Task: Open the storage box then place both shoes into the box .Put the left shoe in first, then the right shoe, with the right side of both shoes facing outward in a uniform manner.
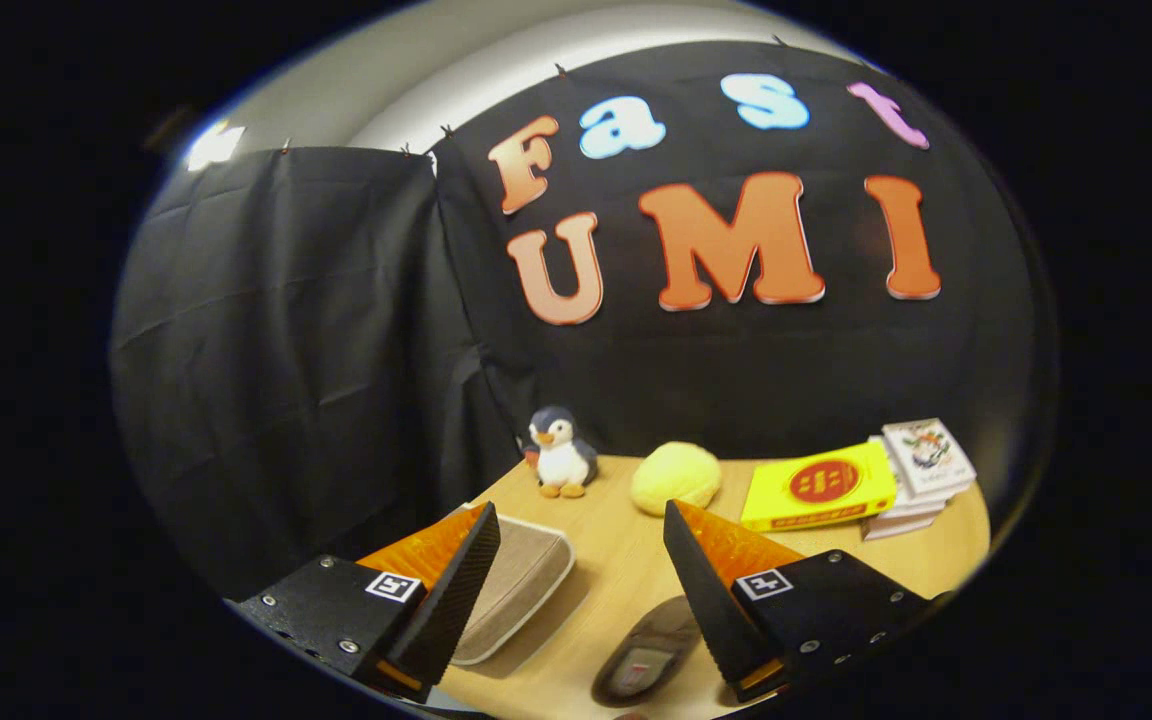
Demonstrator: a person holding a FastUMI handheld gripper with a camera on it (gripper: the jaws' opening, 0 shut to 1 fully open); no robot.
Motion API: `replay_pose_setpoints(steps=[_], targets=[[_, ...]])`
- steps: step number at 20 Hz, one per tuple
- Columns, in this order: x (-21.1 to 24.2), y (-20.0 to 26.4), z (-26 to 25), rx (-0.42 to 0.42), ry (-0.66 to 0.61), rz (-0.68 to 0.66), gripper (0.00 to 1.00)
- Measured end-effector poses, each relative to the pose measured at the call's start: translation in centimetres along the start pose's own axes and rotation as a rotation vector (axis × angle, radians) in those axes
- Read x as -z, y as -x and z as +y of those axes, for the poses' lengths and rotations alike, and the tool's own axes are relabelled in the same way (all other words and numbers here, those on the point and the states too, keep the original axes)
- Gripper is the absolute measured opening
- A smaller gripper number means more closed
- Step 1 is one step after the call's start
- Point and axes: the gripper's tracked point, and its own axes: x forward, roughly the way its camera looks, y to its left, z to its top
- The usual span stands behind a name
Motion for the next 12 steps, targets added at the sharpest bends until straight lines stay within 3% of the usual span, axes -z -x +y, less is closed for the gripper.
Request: replay_pose_setpoints(steps=[4, 12], targets=[[4.1, -2.1, 2.4, -0.1, -0.156, 0.149, 0.96], [13.2, -5.1, 4.9, -0.218, -0.274, 0.453, 0.96]])
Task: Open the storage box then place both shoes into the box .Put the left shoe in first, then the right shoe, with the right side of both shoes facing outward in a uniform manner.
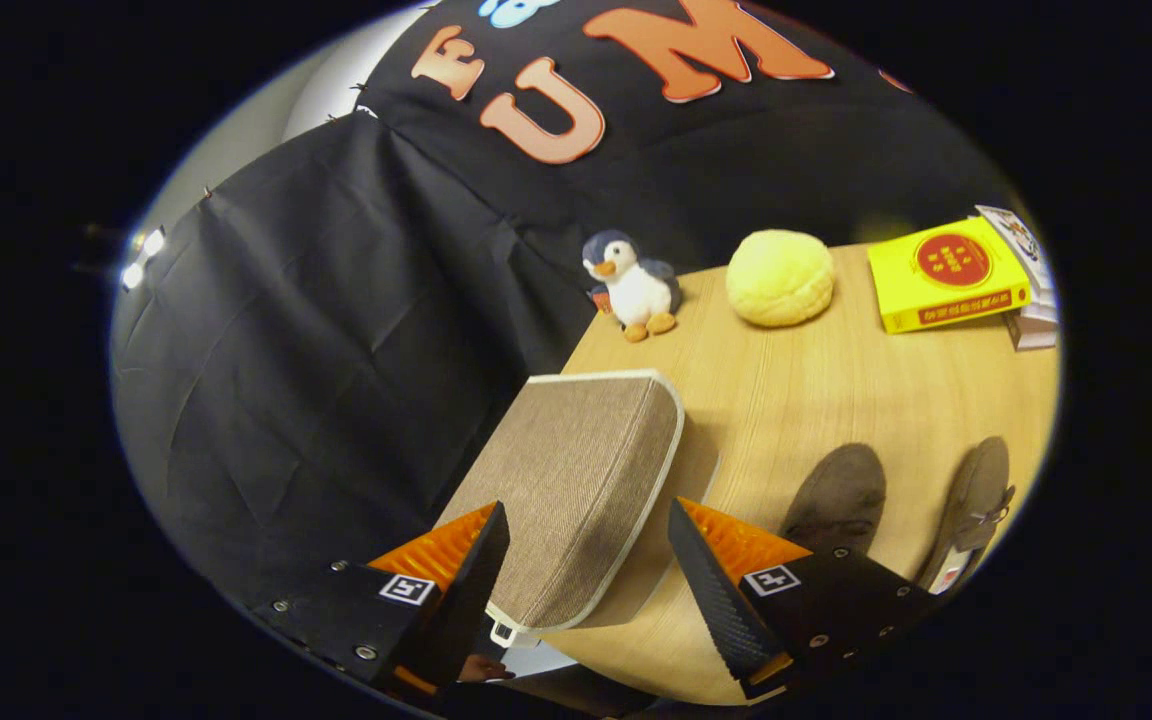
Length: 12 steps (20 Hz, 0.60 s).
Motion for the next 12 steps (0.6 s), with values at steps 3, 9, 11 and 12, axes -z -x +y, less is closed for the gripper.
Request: replay_pose_setpoints(steps=[3, 9, 11, 12], targets=[[2.6, -1.8, -0.6, -0.029, -0.039, 0.089, 0.96], [5.5, -4.6, -0.4, -0.144, -0.156, 0.192, 0.96], [5.6, -5.1, 0.1, -0.201, -0.225, 0.19, 0.96], [5.7, -5.3, 0.0, -0.217, -0.256, 0.194, 0.96]])
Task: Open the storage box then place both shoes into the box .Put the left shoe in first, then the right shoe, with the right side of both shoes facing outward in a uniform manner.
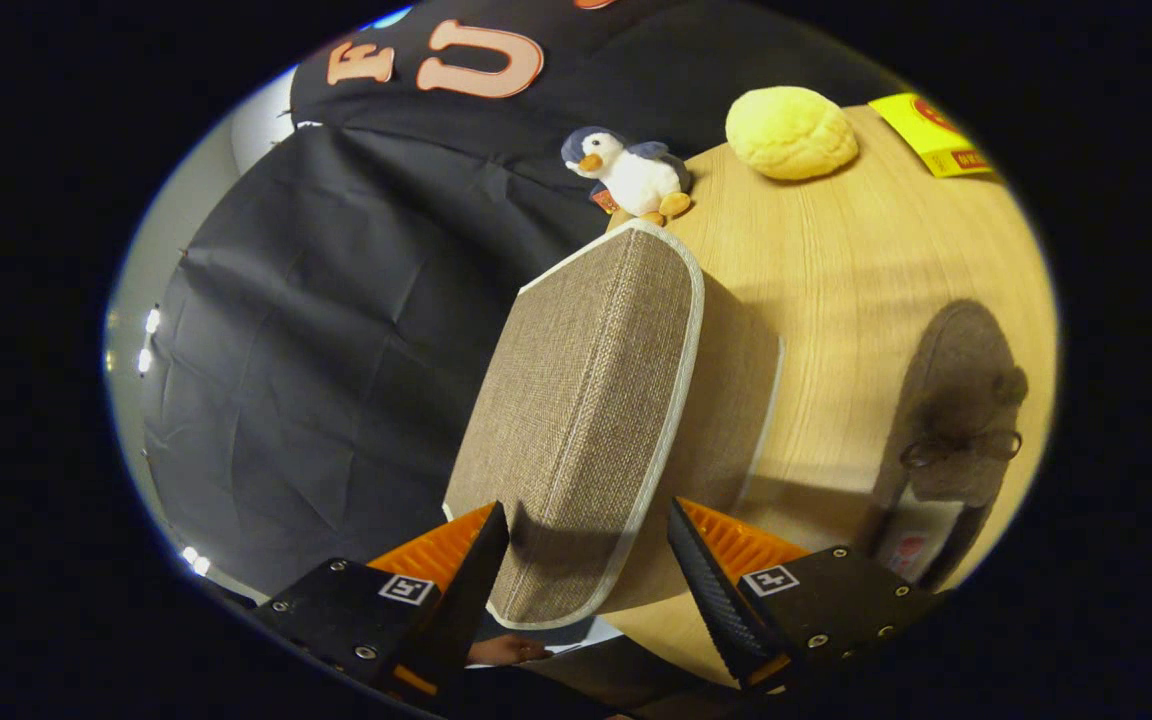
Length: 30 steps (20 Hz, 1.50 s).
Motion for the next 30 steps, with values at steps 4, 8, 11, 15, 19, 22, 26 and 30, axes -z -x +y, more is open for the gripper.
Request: replay_pose_setpoints(steps=[4, 8, 11, 15, 19, 22, 26, 30], targets=[[0.5, -0.9, 0.3, -0.076, -0.12, -0.002, 0.96], [0.5, -0.5, 1.0, -0.111, -0.133, -0.014, 0.95], [-0.2, 0.6, 1.4, -0.125, -0.134, -0.042, 0.89], [-0.9, 1.7, 1.8, -0.144, -0.148, -0.067, 0.83], [-1.2, 2.7, 2.8, -0.186, -0.161, -0.087, 0.76], [-1.6, 3.7, 4.4, -0.236, -0.18, -0.1, 0.76], [-3.2, 4.5, 5.8, -0.282, -0.192, -0.145, 0.65], [-4.3, 4.3, 8.2, -0.338, -0.187, -0.176, 0.46]])
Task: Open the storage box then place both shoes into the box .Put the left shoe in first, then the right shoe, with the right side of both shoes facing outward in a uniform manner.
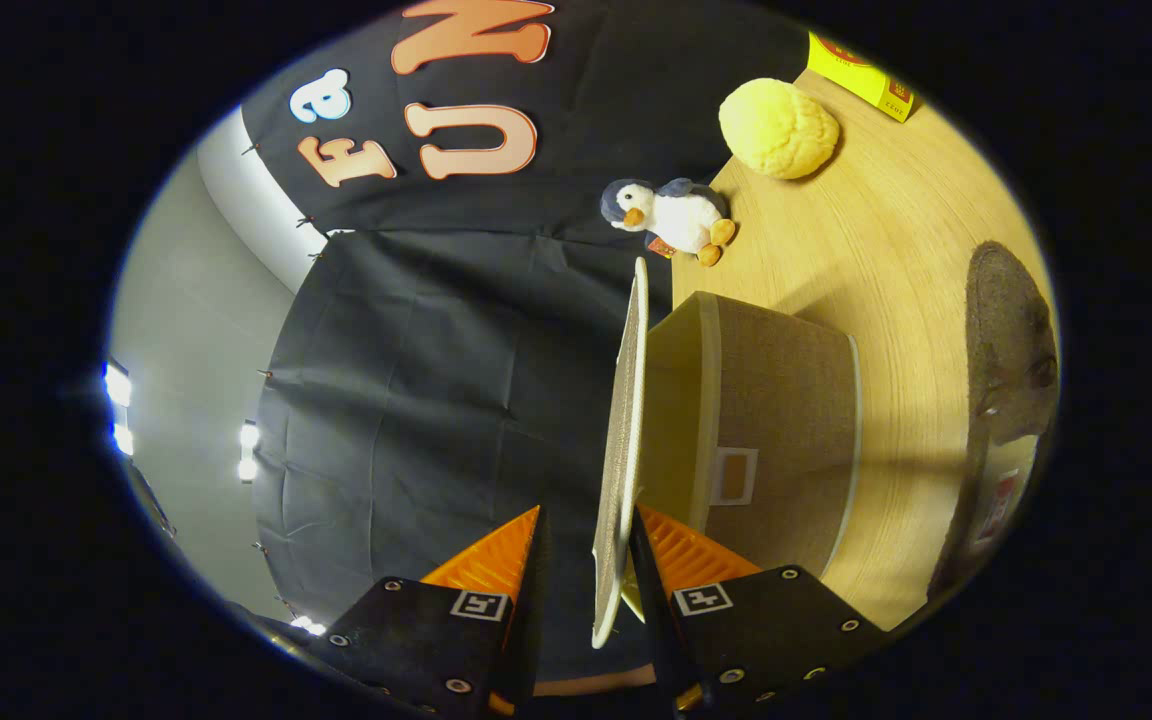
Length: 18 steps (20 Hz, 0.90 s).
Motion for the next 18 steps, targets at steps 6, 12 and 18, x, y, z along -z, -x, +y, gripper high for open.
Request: replay_pose_setpoints(steps=[6, 12, 18], targets=[[-0.9, -3.0, 2.2, 0.024, 0.081, -0.021, 0.22], [0.3, -6.2, 7.7, -0.032, 0.141, 0.035, 0.14], [2.1, -11.3, 11.9, -0.039, 0.236, 0.115, 0.15]])
